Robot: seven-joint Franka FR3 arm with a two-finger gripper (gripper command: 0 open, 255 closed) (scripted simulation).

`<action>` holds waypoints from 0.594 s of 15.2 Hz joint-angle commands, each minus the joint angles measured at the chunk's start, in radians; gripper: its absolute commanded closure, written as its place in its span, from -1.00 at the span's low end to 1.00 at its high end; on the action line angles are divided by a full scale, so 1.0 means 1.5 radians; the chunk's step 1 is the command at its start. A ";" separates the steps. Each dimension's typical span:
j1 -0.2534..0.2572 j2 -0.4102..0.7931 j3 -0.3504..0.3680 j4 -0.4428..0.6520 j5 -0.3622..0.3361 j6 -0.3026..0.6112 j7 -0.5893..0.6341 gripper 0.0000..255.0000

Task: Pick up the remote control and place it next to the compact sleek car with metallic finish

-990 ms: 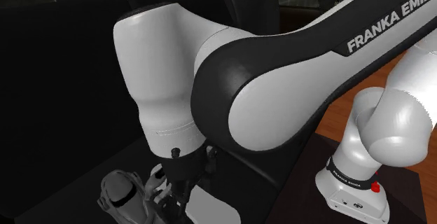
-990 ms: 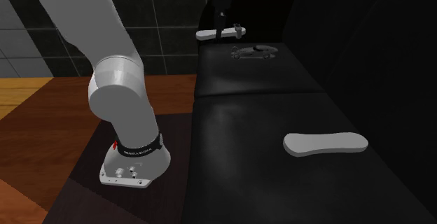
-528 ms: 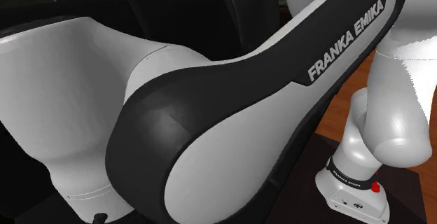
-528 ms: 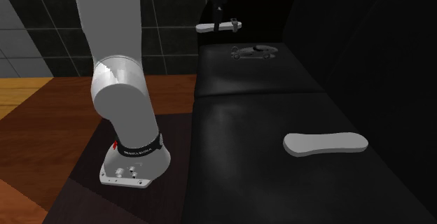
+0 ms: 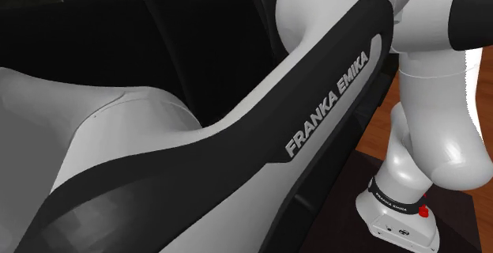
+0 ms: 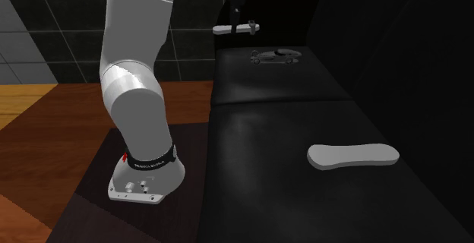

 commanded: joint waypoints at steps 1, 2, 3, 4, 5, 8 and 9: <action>0.003 0.006 -0.002 -0.010 -0.005 0.015 0.003 1.00; 0.003 0.009 -0.003 -0.015 -0.007 0.023 0.003 1.00; 0.004 0.012 -0.005 -0.021 -0.009 0.031 0.004 1.00; 0.004 0.015 -0.006 -0.026 -0.011 0.039 0.004 1.00; 0.005 0.018 -0.007 -0.032 -0.013 0.046 0.005 1.00; 0.007 0.028 -0.012 -0.046 -0.020 0.069 0.007 1.00; 0.008 0.032 -0.013 -0.051 -0.023 0.077 0.008 1.00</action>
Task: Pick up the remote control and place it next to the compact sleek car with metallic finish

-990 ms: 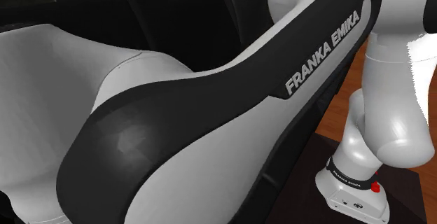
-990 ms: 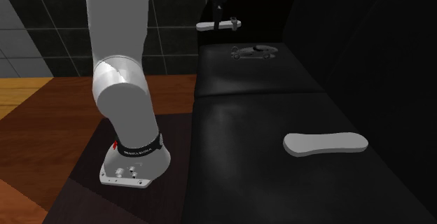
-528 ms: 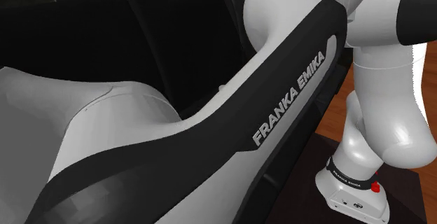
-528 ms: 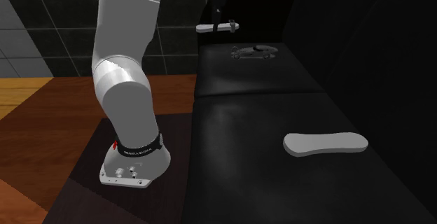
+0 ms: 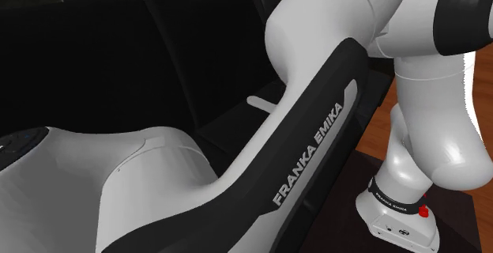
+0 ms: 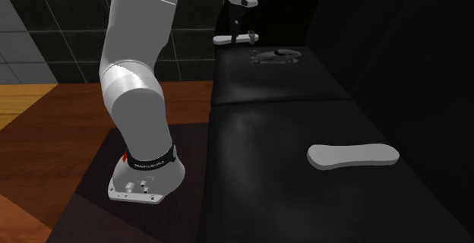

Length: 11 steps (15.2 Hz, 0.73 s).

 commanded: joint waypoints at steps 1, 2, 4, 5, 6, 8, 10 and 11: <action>0.003 0.008 -0.003 -0.007 -0.006 0.015 0.002 1.00; 0.004 0.012 -0.005 -0.012 -0.008 0.022 0.003 1.00; 0.006 0.020 -0.009 -0.020 -0.014 0.037 0.005 1.00; 0.007 0.024 -0.011 -0.023 -0.017 0.044 0.006 1.00; 0.009 0.028 -0.013 -0.027 -0.020 0.051 0.007 1.00; 0.010 0.031 -0.014 -0.029 -0.022 0.055 0.008 1.00; 0.010 0.031 -0.014 -0.029 -0.022 0.055 0.008 1.00; 0.010 0.031 -0.014 -0.029 -0.022 0.055 0.008 1.00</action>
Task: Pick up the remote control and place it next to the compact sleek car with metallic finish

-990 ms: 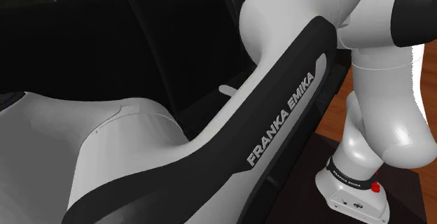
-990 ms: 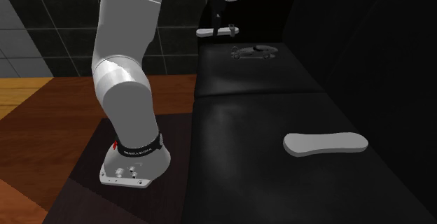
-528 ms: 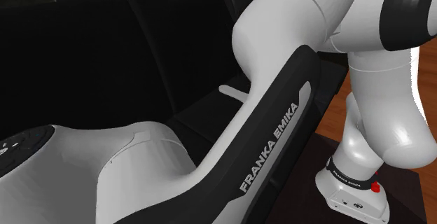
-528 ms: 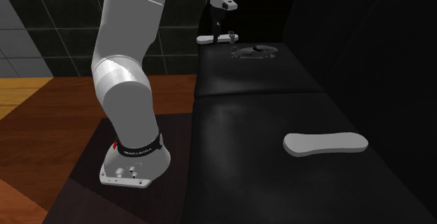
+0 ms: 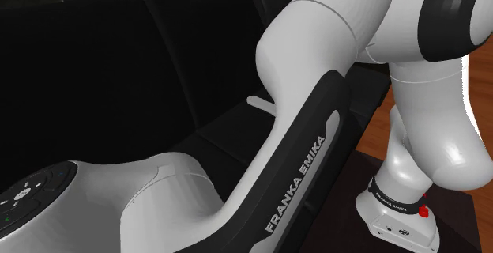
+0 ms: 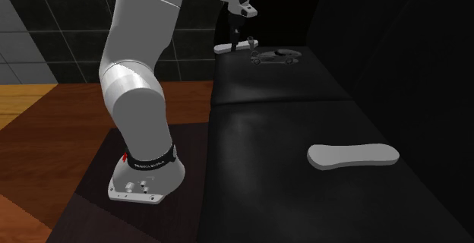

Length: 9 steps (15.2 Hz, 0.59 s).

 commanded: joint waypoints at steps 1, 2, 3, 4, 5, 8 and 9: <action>0.000 0.001 -0.001 -0.001 0.000 0.000 0.000 1.00; 0.000 0.001 -0.001 -0.001 0.000 0.000 0.000 1.00; 0.000 0.001 -0.001 -0.001 0.000 0.000 0.001 1.00; 0.000 0.001 -0.001 -0.001 0.000 0.000 0.001 -1.00; 0.000 0.001 -0.001 0.000 0.000 0.000 0.001 -1.00; 0.000 0.000 -0.001 -0.001 0.000 0.000 0.001 -1.00; 0.000 0.001 -0.001 -0.001 0.000 0.000 0.001 -1.00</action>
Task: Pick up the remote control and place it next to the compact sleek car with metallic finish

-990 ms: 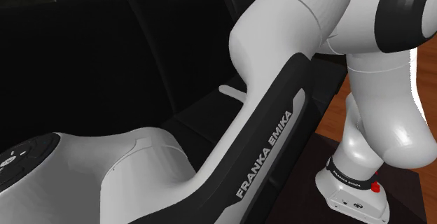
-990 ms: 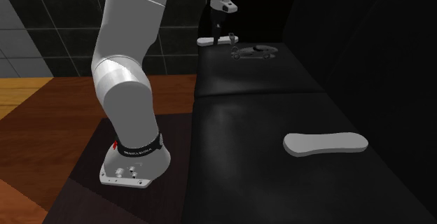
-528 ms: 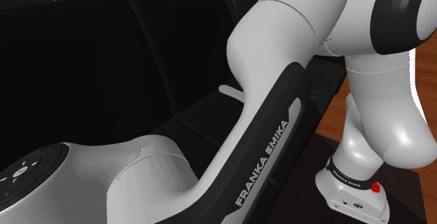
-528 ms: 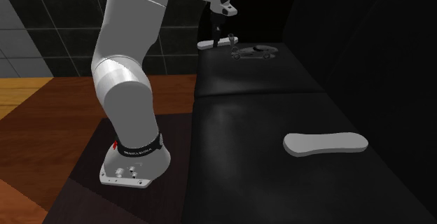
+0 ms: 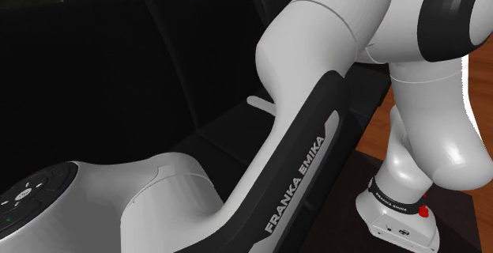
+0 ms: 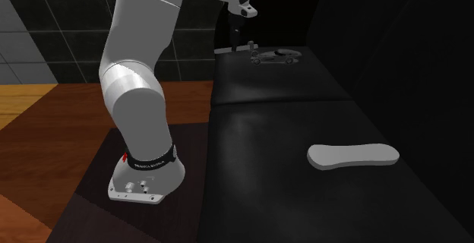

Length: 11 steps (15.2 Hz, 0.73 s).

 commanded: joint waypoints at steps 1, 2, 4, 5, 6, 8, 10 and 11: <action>-0.005 -0.010 0.005 0.009 0.007 -0.018 -0.005 -1.00; -0.010 -0.020 0.009 0.019 0.015 -0.036 -0.009 -1.00; -0.017 -0.036 0.015 0.040 0.026 -0.070 -0.017 -1.00; -0.017 -0.036 0.015 0.040 0.026 -0.070 -0.017 -1.00; -0.017 -0.036 0.015 0.040 0.026 -0.070 -0.017 -1.00; -0.017 -0.036 0.015 0.040 0.026 -0.070 -0.017 -1.00; -0.017 -0.036 0.015 0.040 0.026 -0.070 -0.017 -1.00; -0.017 -0.036 0.015 0.040 0.026 -0.070 -0.017 -1.00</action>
